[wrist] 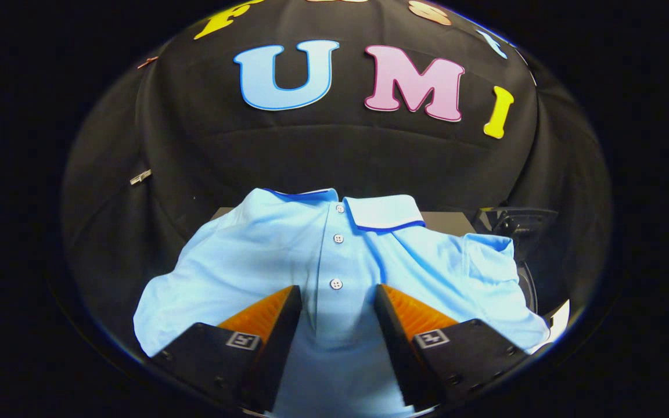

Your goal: Put the clothes into the washing machine and then close the washing machine lid.

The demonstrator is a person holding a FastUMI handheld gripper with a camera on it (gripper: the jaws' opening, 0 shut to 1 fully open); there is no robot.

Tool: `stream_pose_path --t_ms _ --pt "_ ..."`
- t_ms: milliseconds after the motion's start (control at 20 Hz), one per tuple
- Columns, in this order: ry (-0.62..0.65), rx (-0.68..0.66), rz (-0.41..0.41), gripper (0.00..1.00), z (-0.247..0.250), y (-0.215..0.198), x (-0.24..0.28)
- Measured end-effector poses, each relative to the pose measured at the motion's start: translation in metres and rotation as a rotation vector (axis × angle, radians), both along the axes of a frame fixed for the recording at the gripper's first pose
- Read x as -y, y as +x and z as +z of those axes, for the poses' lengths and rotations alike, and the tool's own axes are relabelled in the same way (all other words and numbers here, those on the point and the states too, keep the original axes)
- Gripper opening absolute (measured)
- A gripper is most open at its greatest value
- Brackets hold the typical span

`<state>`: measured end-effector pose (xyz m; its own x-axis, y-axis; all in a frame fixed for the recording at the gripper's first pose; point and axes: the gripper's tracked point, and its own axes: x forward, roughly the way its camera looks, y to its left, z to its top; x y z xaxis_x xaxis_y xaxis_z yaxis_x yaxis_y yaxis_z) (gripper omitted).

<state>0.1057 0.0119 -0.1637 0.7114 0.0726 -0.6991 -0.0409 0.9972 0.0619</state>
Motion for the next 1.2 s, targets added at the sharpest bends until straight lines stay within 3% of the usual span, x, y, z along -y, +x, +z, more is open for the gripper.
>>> stream_pose_path --t_ms 200,300,400,600,750,1200 --pt "0.053 -0.044 -0.053 0.13 -0.002 0.003 0.009" --pt "0.055 -0.053 -0.056 0.12 -0.001 0.005 0.011" --pt "0.047 -0.060 -0.047 0.05 -0.001 0.004 0.010" --pt "0.094 -0.080 -0.053 0.05 0.001 0.003 0.013" --pt "0.095 -0.079 -0.009 0.05 0.002 0.003 0.025" --pt "0.176 -0.118 0.147 0.05 0.012 -0.004 0.140"
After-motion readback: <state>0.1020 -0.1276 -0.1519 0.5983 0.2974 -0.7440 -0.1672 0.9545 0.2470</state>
